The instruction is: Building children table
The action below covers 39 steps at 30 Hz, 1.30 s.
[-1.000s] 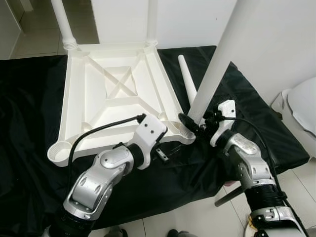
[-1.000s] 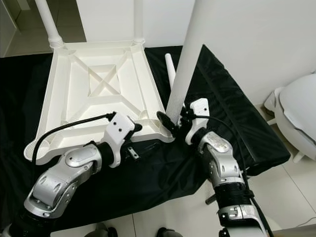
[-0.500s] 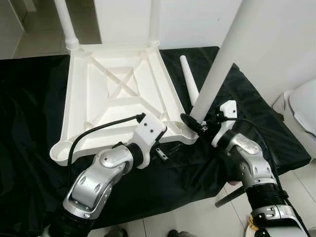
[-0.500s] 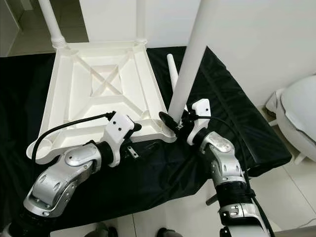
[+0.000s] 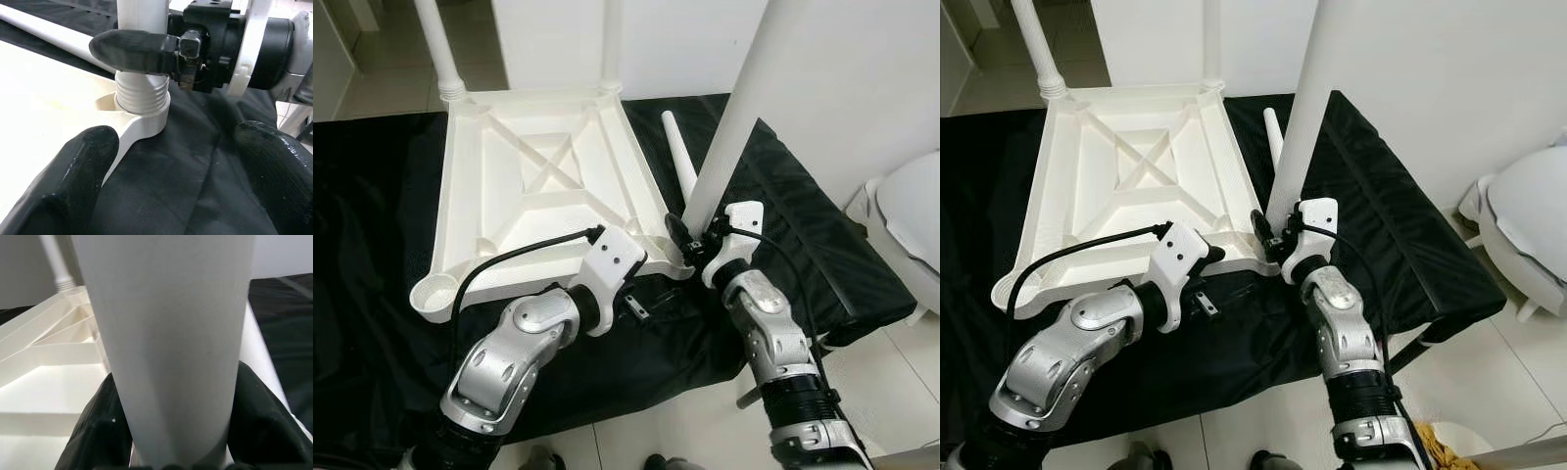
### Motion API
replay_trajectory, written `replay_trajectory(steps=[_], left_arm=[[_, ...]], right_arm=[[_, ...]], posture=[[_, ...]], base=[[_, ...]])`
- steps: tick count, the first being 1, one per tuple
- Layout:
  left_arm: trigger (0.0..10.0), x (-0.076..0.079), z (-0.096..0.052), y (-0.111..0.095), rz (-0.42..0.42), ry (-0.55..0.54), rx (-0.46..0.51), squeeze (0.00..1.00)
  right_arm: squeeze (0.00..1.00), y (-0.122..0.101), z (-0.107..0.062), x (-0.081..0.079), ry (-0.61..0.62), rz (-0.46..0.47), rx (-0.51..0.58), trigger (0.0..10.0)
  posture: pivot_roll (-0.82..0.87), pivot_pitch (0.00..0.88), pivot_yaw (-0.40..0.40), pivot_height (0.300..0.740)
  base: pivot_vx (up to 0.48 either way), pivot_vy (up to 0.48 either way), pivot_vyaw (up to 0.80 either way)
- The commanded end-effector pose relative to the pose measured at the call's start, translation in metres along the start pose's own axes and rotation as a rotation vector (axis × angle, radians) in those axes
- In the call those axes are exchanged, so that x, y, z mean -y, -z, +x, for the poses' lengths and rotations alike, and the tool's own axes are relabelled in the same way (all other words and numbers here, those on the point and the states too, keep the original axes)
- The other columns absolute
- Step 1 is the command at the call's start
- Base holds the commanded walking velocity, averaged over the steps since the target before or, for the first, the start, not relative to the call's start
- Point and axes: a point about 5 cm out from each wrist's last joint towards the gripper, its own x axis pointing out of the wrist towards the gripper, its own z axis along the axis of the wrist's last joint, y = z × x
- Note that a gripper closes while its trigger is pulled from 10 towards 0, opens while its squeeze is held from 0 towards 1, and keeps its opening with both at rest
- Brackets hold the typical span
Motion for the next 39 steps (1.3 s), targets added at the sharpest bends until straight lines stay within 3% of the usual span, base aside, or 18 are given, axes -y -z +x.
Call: replay_trajectory(steps=[1,6,10,17,18,19,24,31,32,39], left_arm=[[10.0,0.002,0.001,0.000,-0.010,0.007,-0.005,0.00],[10.0,0.003,0.002,0.000,-0.017,0.008,-0.003,0.00],[10.0,0.003,0.001,0.000,-0.020,0.008,-0.003,0.00],[10.0,0.004,0.002,0.000,-0.020,0.009,-0.005,0.00],[10.0,0.004,0.002,0.000,-0.020,0.012,-0.004,0.00],[10.0,0.004,0.002,0.000,-0.020,0.014,-0.005,0.00],[10.0,0.005,0.003,0.000,-0.020,0.015,-0.005,0.00],[10.0,0.005,0.003,0.000,-0.021,0.014,-0.004,0.00],[10.0,0.005,0.003,0.000,-0.021,0.014,-0.004,0.00],[10.0,0.004,0.002,0.000,-0.021,0.013,-0.006,0.00]], right_arm=[[0.00,-0.008,-0.002,0.005,0.170,0.031,0.051,10.0],[0.00,-0.008,-0.005,0.000,0.348,0.051,0.064,10.0],[0.00,-0.008,-0.006,-0.001,0.416,0.056,0.073,10.0],[0.00,-0.010,-0.002,-0.006,0.387,0.087,0.071,10.0],[0.32,-0.011,-0.001,-0.006,0.374,0.089,0.076,10.0],[1.00,-0.012,-0.001,-0.007,0.354,0.096,0.082,10.0],[1.00,-0.014,0.001,-0.009,0.307,0.115,0.098,10.0],[0.99,-0.020,0.003,-0.020,0.107,0.116,0.109,10.0],[0.00,-0.021,0.003,-0.020,0.060,0.119,0.103,10.0],[0.00,-0.027,-0.001,-0.008,-0.113,0.086,0.091,10.0]], posture=[[0.00,0.118,-0.014,0.740],[0.00,0.115,-0.015,0.740],[0.00,0.112,-0.017,0.740],[0.00,0.112,-0.016,0.740],[0.00,0.112,-0.017,0.740],[0.00,0.110,-0.017,0.740],[0.00,0.108,-0.020,0.740],[0.00,0.104,-0.024,0.740],[0.00,0.105,-0.023,0.740],[-0.01,0.110,-0.021,0.740]], base=[[0.000,0.000,0.00],[0.000,0.000,0.00],[0.000,0.000,0.00],[0.000,0.000,0.00],[0.000,0.000,0.00],[0.000,0.000,0.00],[0.000,0.000,0.00],[0.000,0.000,0.00],[0.000,0.000,0.00],[0.000,0.000,0.00]])
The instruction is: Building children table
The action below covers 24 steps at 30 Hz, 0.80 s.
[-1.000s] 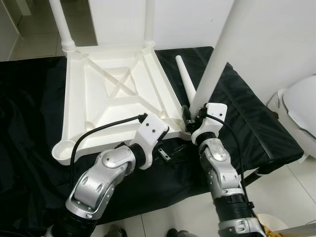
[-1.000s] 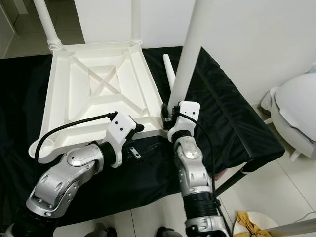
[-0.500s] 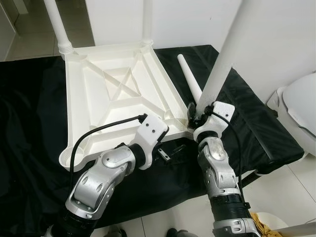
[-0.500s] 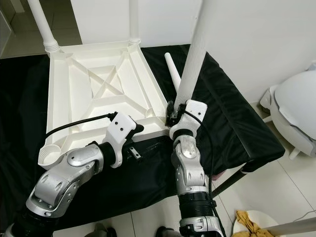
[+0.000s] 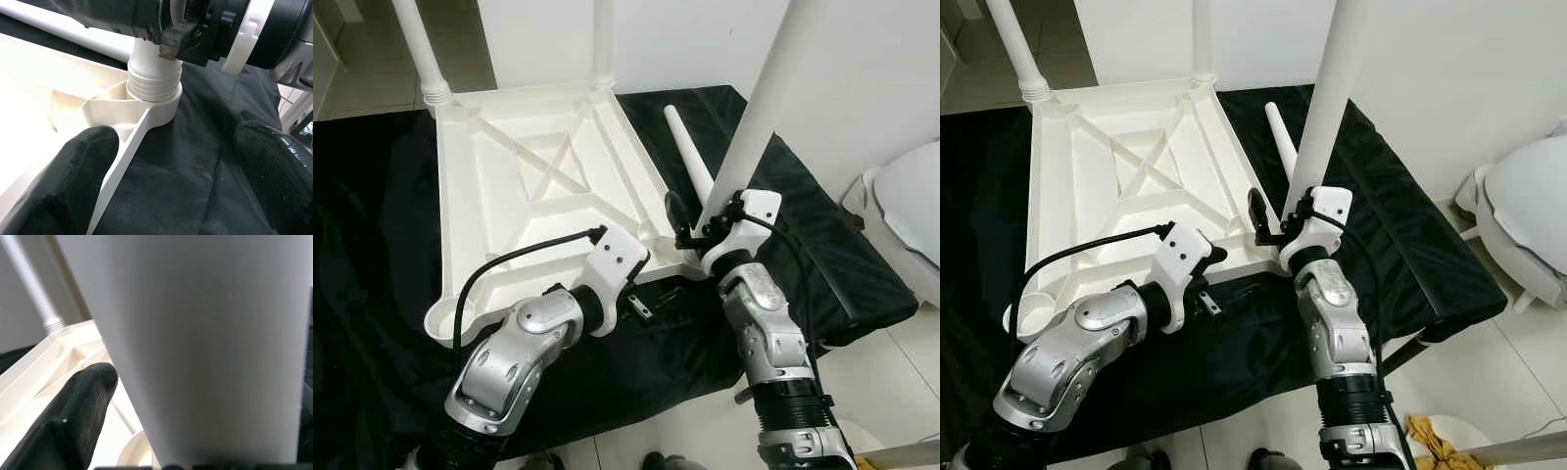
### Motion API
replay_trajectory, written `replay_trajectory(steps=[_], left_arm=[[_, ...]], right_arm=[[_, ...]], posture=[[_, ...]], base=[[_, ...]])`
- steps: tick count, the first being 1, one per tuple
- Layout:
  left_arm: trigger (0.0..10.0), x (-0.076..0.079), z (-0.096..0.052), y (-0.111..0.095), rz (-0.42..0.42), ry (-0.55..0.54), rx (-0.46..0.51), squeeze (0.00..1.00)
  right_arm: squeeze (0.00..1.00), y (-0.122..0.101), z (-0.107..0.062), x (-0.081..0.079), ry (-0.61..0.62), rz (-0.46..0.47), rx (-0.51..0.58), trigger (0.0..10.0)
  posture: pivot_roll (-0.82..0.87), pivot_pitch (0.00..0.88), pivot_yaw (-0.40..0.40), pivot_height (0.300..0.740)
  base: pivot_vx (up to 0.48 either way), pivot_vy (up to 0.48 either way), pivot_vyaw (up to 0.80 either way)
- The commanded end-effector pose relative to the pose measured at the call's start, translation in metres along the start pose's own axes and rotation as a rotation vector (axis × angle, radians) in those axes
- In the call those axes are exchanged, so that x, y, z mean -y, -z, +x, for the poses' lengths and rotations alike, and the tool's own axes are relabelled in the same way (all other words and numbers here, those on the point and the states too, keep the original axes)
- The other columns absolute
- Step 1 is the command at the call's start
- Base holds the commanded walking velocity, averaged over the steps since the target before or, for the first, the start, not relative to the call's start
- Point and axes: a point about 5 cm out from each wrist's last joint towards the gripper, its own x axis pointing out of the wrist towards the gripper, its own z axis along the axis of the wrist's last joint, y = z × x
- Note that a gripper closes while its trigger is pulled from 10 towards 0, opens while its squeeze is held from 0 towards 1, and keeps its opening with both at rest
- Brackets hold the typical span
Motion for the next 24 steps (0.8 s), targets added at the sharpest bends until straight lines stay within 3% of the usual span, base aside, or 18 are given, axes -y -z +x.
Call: replay_trajectory(steps=[1,3,12,19,20,21,22,23,24], left_arm=[[10.0,0.001,0.000,0.001,-0.004,0.002,-0.012,0.00],[10.0,0.000,0.000,0.001,-0.004,0.001,-0.010,0.00],[10.0,-0.001,0.000,0.000,0.002,0.005,-0.012,0.00],[10.0,-0.002,0.000,0.000,0.005,0.009,-0.014,0.00],[10.0,-0.002,0.000,-0.001,0.005,0.010,-0.014,0.00],[10.0,-0.002,0.000,-0.001,0.006,0.009,-0.013,0.00],[10.0,-0.002,0.000,-0.001,0.006,0.009,-0.013,0.00],[10.0,-0.002,0.000,-0.001,0.006,0.009,-0.013,0.00],[10.0,-0.002,0.000,-0.001,0.006,0.009,-0.013,0.00]], right_arm=[[0.00,-0.002,0.001,-0.004,-0.060,0.016,-0.001,10.0],[0.00,-0.003,-0.003,0.003,-0.140,-0.008,-0.025,10.0],[0.00,0.003,-0.014,0.026,-0.276,-0.041,-0.117,10.0],[0.00,0.008,-0.018,0.037,-0.291,-0.052,-0.157,10.0],[0.00,0.008,-0.018,0.039,-0.291,-0.053,-0.160,4.3],[0.00,0.008,-0.018,0.041,-0.293,-0.051,-0.163,2.4],[0.00,0.008,-0.018,0.041,-0.293,-0.051,-0.163,2.4],[0.00,0.008,-0.019,0.043,-0.294,-0.054,-0.166,0.0],[0.00,0.008,-0.019,0.043,-0.294,-0.054,-0.166,0.0]], posture=[[-0.01,0.110,-0.021,0.740],[-0.01,0.111,-0.016,0.740],[-0.01,0.109,-0.003,0.740],[-0.01,0.109,0.001,0.740],[-0.01,0.107,0.000,0.740],[-0.01,0.107,0.000,0.740],[-0.01,0.107,0.000,0.740],[-0.01,0.107,0.000,0.740],[-0.01,0.107,0.000,0.740]], base=[[0.000,0.000,0.00],[0.000,0.000,0.00],[0.000,0.000,0.00],[0.000,0.000,0.00],[0.000,0.000,0.00],[0.000,0.000,0.00],[0.000,0.000,0.00],[0.000,0.000,0.00],[0.000,0.000,0.00]])
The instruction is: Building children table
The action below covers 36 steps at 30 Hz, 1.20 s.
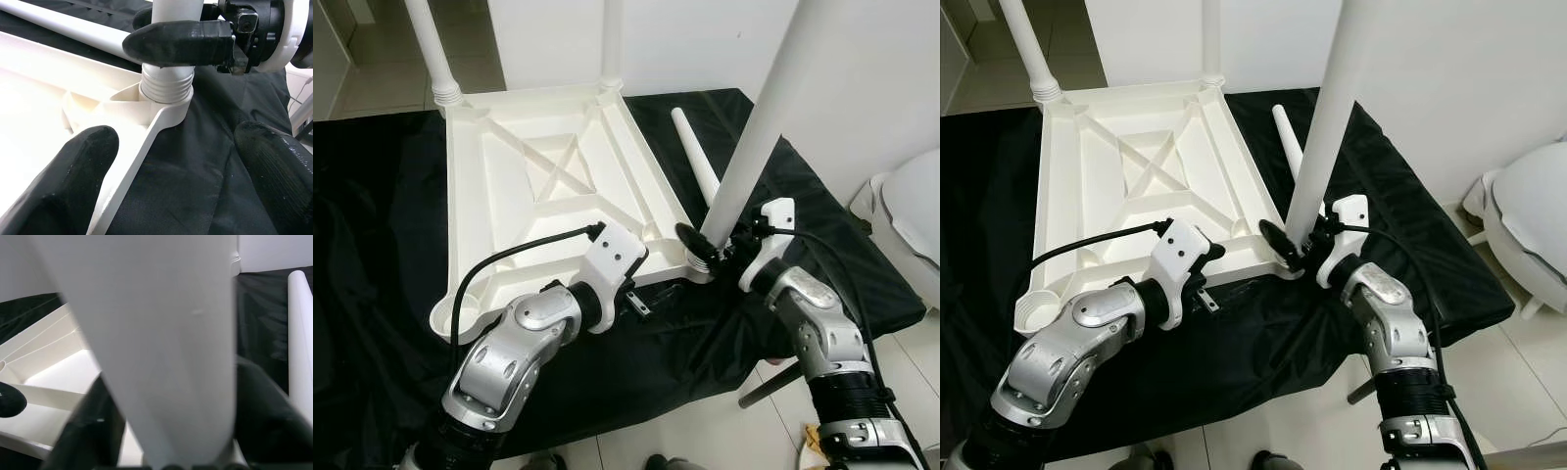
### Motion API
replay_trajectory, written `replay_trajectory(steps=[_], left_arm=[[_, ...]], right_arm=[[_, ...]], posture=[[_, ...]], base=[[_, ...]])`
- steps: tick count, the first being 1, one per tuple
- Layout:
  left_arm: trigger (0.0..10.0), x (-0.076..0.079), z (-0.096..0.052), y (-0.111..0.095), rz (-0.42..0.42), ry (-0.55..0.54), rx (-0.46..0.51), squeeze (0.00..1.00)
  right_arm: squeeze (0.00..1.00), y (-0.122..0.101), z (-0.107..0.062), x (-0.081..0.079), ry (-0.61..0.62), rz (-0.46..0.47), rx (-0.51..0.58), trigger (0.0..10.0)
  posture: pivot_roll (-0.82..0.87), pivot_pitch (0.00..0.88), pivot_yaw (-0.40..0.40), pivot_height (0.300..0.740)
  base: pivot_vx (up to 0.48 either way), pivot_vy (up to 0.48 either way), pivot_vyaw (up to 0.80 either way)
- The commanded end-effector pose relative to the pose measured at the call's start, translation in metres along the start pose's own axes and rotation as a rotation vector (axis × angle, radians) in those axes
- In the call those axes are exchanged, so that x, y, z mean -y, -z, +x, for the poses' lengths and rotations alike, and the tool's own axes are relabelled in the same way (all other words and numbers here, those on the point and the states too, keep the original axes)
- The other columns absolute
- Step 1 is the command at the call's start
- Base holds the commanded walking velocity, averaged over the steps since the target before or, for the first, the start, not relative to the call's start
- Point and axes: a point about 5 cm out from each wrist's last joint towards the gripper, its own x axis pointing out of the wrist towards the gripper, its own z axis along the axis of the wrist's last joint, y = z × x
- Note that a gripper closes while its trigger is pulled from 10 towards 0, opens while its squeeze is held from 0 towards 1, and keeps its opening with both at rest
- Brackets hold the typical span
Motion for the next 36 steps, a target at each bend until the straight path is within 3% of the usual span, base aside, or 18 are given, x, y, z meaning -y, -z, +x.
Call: replay_trajectory(steps=[1,10,18,19,20,34,36], left_arm=[[10.0,0.001,0.001,0.001,-0.010,0.014,-0.011,0.00],[10.0,0.001,0.001,0.001,-0.014,0.013,-0.012,0.00],[10.0,0.001,0.000,0.002,-0.017,0.012,-0.012,0.00],[10.0,0.001,0.000,0.002,-0.018,0.013,-0.012,0.00],[10.0,0.002,0.000,0.002,-0.018,0.014,-0.013,0.00],[10.0,0.003,0.000,0.002,-0.019,0.023,-0.016,0.00],[10.0,0.004,0.001,0.002,-0.019,0.024,-0.015,0.00]], right_arm=[[0.00,0.001,-0.002,0.001,-0.020,0.007,-0.003,0.0],[0.00,-0.003,-0.003,0.005,0.009,0.016,0.029,0.0],[0.00,0.000,0.003,-0.005,0.127,0.014,0.057,0.0],[0.00,0.002,0.005,-0.008,0.171,0.009,0.048,1.3],[0.00,0.003,0.007,-0.010,0.202,0.013,0.044,10.0],[0.00,-0.002,0.022,-0.036,0.418,0.048,0.094,10.0],[0.00,-0.001,0.024,-0.040,0.523,0.045,0.102,10.0]], posture=[[-0.01,0.107,0.000,0.740],[-0.01,0.111,-0.005,0.740],[-0.01,0.112,-0.003,0.740],[-0.01,0.113,-0.002,0.740],[-0.01,0.113,-0.003,0.740],[-0.01,0.104,-0.009,0.740],[-0.01,0.102,-0.010,0.740]], base=[[0.000,0.000,0.00],[0.000,0.000,0.00],[0.000,0.000,0.00],[0.000,0.000,0.00],[0.000,0.000,0.00],[0.000,0.000,0.00],[0.000,0.000,0.00]])
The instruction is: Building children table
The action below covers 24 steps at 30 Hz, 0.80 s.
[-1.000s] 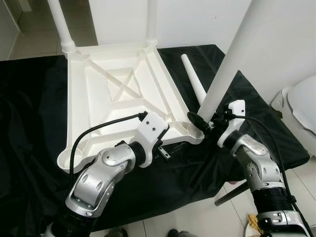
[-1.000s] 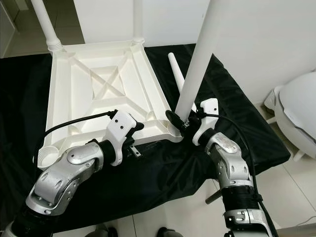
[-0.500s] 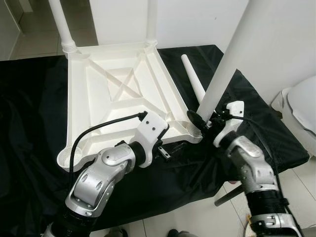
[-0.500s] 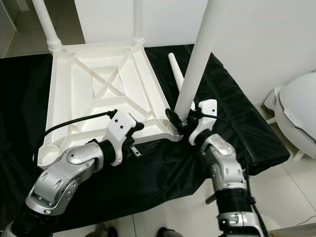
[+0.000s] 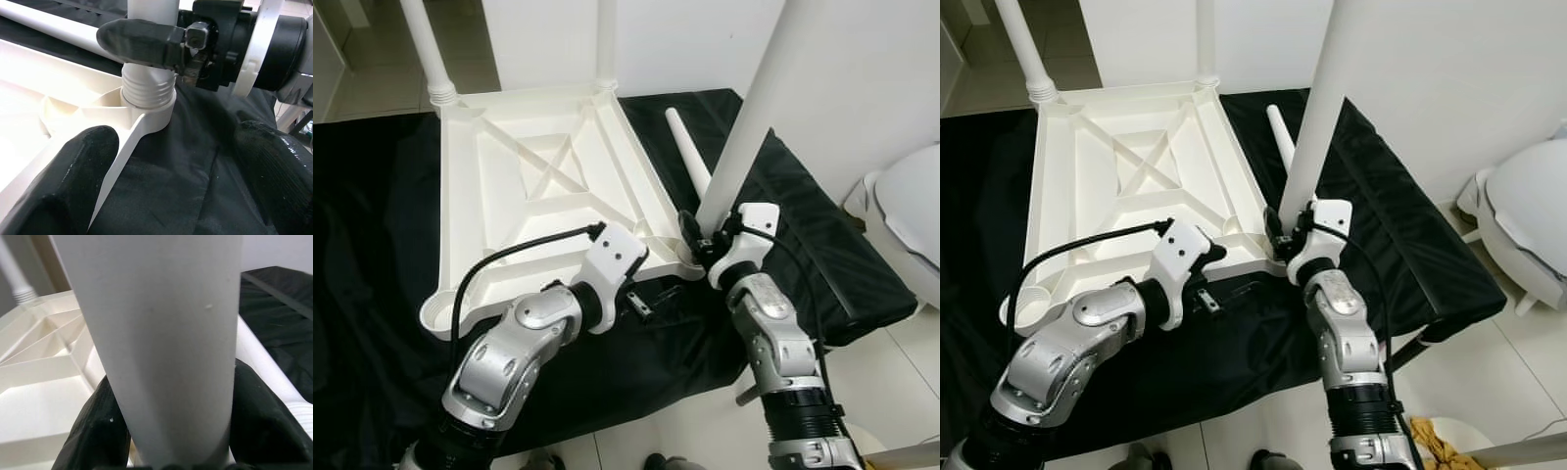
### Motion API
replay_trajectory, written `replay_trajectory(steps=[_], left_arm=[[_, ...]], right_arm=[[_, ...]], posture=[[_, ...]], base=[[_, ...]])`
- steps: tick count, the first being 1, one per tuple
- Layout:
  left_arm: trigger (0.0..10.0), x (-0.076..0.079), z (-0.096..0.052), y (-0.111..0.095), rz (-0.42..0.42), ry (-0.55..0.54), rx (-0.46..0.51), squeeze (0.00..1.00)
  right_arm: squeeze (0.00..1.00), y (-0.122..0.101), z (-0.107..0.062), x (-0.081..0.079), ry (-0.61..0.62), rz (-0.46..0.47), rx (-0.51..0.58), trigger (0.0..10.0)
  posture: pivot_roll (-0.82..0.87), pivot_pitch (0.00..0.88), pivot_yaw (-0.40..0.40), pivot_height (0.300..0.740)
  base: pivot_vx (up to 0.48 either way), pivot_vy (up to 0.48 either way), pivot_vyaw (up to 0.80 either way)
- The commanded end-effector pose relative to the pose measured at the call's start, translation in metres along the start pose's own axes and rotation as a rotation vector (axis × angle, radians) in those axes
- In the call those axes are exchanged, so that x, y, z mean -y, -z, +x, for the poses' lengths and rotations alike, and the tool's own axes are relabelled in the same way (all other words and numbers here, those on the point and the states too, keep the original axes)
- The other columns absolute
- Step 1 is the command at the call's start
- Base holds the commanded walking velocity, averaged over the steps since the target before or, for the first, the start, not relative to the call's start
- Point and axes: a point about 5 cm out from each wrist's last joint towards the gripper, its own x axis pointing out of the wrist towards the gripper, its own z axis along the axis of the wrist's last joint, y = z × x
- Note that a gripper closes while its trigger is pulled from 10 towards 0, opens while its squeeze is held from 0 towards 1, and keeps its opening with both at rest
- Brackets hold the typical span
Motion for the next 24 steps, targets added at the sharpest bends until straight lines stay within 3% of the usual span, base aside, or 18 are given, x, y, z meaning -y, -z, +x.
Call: replay_trajectory(steps=[1,8,11,12,22,23,24], left_arm=[[10.0,0.004,0.001,0.002,-0.003,0.013,-0.010,0.00],[10.0,0.005,0.003,0.002,-0.001,0.024,-0.008,0.00],[10.0,0.004,0.003,0.002,0.003,0.027,-0.010,0.00],[10.0,0.004,0.003,0.002,0.005,0.027,-0.011,0.00],[10.0,0.004,0.003,0.002,0.009,0.029,-0.013,0.00],[10.0,0.004,0.003,0.002,0.009,0.029,-0.012,0.00],[10.0,0.004,0.003,0.002,0.009,0.029,-0.012,0.00]], right_arm=[[0.00,-0.003,0.000,-0.007,0.155,0.020,0.035,10.0],[0.00,0.003,-0.002,-0.021,0.183,0.044,0.028,10.0],[0.00,0.003,-0.003,-0.017,0.182,0.040,0.027,10.0],[1.00,0.002,-0.003,-0.015,0.173,0.044,0.030,10.0],[1.00,-0.004,-0.002,-0.017,0.034,0.065,0.058,10.0],[0.00,-0.004,-0.001,-0.016,-0.018,0.061,0.047,10.0],[0.00,-0.004,-0.001,-0.016,-0.018,0.061,0.047,10.0]], posture=[[-0.01,0.095,-0.010,0.740],[-0.01,0.086,-0.008,0.740],[-0.02,0.081,-0.008,0.740],[-0.02,0.079,-0.007,0.740],[-0.01,0.070,-0.009,0.740],[-0.01,0.068,-0.013,0.740],[-0.01,0.068,-0.013,0.740]], base=[[0.000,0.000,0.00],[0.000,0.000,0.00],[0.000,0.000,0.00],[0.000,0.000,0.00],[0.000,0.000,0.00],[0.000,0.000,0.00],[0.000,0.000,0.00]])
